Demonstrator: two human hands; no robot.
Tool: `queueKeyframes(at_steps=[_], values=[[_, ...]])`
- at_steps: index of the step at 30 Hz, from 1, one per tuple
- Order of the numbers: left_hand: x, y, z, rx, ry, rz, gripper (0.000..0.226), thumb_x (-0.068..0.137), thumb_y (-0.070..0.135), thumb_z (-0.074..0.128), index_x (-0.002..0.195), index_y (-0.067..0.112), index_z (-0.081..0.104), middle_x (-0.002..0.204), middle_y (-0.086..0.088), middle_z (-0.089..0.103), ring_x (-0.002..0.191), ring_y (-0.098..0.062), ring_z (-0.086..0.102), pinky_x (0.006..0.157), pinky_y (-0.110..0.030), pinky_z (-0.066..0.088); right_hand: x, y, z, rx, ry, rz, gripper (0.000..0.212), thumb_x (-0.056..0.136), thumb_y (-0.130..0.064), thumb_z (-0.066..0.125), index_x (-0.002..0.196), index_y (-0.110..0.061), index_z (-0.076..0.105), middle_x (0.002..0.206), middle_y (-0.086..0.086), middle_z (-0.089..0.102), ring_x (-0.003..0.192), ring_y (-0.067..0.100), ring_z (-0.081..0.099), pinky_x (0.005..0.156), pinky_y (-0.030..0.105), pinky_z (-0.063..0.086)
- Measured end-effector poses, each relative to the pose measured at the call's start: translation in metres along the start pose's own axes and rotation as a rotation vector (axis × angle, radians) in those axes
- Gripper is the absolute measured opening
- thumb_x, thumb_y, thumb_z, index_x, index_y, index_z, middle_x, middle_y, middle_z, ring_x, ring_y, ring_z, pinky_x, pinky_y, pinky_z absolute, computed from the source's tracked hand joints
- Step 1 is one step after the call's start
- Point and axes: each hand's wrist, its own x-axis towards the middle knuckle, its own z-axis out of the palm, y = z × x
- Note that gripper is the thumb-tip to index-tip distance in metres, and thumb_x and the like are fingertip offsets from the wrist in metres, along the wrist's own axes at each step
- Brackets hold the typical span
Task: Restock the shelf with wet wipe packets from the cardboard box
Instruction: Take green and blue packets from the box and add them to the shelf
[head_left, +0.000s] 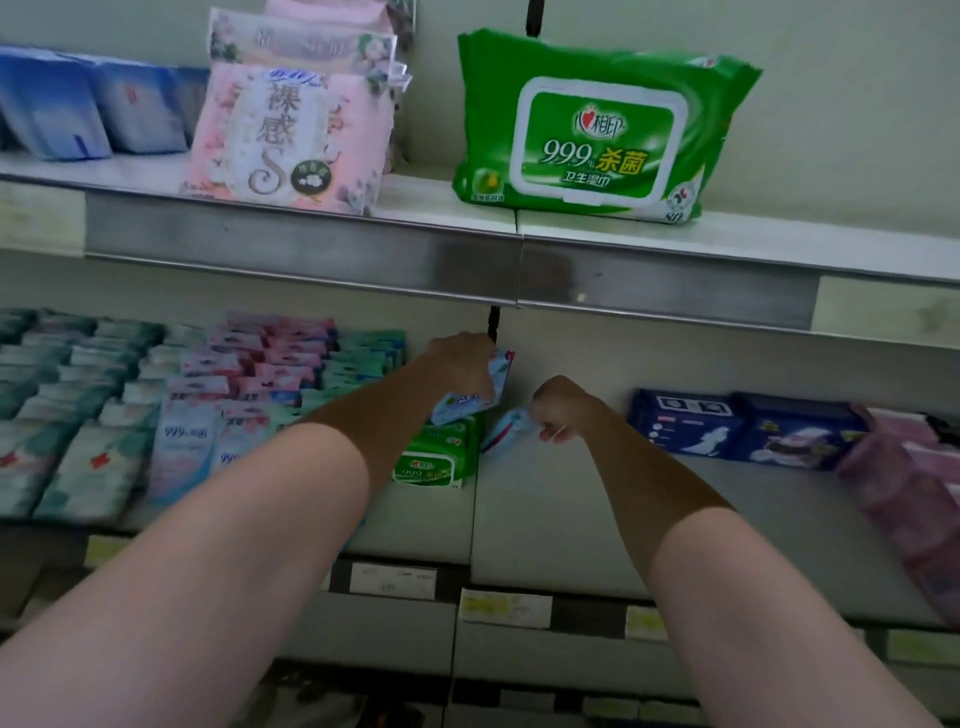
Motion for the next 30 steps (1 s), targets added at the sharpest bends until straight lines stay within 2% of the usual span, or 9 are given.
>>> queueKeyframes(at_steps=[6,8,11,13,16,19,24,27,30], values=[[0.004,0.004,-0.001,0.02,-0.003,-0.033,0.059,0.08,0.032,0.074,0.13,0.012,0.048,0.122,-0.009,0.058,0.107,-0.026,0.058,0.086,-0.033,0.043,0.018,-0.002,-0.01,-0.004,0.12,0.015,0.024,0.092,-0.011,0.063,0.073,-0.002,0.053,0.071,0.015,0.056,0.059,0.026,0.059,0.049,0.031,0.049],[0.004,0.004,-0.001,0.017,-0.005,-0.037,0.056,0.081,0.031,0.074,0.128,0.012,0.048,0.12,-0.008,0.059,0.105,-0.025,0.058,0.084,-0.032,0.042,0.024,-0.005,-0.011,0.022,0.147,-0.023,0.019,0.09,-0.011,0.066,0.077,0.0,0.058,0.075,0.017,0.064,0.067,0.031,0.067,0.063,0.038,0.06],[0.004,0.004,-0.001,0.015,-0.001,-0.041,0.058,0.081,0.033,0.074,0.128,0.011,0.049,0.12,-0.008,0.058,0.104,-0.025,0.057,0.08,-0.031,0.041,0.041,-0.004,-0.01,-0.034,0.226,-0.12,0.013,0.083,-0.006,0.069,0.09,0.005,0.071,0.09,0.016,0.072,0.083,0.032,0.072,0.08,0.038,0.06],[0.005,0.005,0.0,0.012,-0.005,-0.043,0.06,0.081,0.032,0.074,0.13,0.011,0.047,0.121,-0.008,0.058,0.104,-0.025,0.057,0.08,-0.031,0.041,0.041,-0.002,-0.008,0.02,0.249,-0.154,0.019,0.086,-0.009,0.067,0.1,0.004,0.069,0.095,0.015,0.072,0.084,0.031,0.072,0.079,0.038,0.06],[0.007,0.006,0.001,0.017,-0.025,-0.046,0.059,0.081,0.031,0.074,0.13,0.01,0.047,0.12,-0.009,0.058,0.1,-0.023,0.056,0.079,-0.03,0.042,0.03,0.002,-0.006,0.072,0.297,-0.163,0.028,0.093,-0.009,0.06,0.117,-0.001,0.049,0.099,0.009,0.059,0.082,0.026,0.062,0.068,0.031,0.054],[0.007,0.008,0.0,0.01,-0.034,-0.063,0.059,0.082,0.03,0.073,0.13,0.01,0.047,0.119,-0.009,0.058,0.102,-0.024,0.058,0.079,-0.03,0.043,0.029,0.01,-0.004,0.079,0.317,-0.213,0.039,0.095,-0.005,0.051,0.132,-0.006,0.038,0.111,0.017,0.055,0.086,0.026,0.057,0.068,0.031,0.049],[0.005,0.011,-0.004,-0.034,-0.042,-0.08,0.049,0.081,0.022,0.072,0.123,0.009,0.05,0.114,-0.01,0.058,0.094,-0.023,0.058,0.078,-0.031,0.046,0.024,0.017,-0.006,-0.006,0.293,-0.222,0.028,0.095,-0.011,0.053,0.121,-0.003,0.045,0.118,0.02,0.058,0.088,0.025,0.056,0.068,0.031,0.046],[0.004,0.017,-0.006,-0.099,-0.039,-0.032,0.049,0.076,0.023,0.08,0.115,0.009,0.055,0.113,-0.011,0.059,0.091,-0.023,0.06,0.079,-0.033,0.053,0.016,0.023,-0.01,-0.084,0.268,-0.231,0.031,0.094,-0.013,0.056,0.123,-0.002,0.049,0.123,0.019,0.058,0.1,0.029,0.058,0.07,0.029,0.043],[0.004,0.026,-0.009,-0.152,0.007,0.032,0.047,0.077,0.017,0.08,0.113,0.01,0.051,0.109,-0.013,0.058,0.086,-0.023,0.057,0.067,-0.029,0.047,0.013,0.031,-0.012,-0.105,0.253,-0.233,0.034,0.091,-0.016,0.061,0.121,-0.001,0.054,0.121,0.019,0.061,0.102,0.031,0.061,0.069,0.028,0.043]])
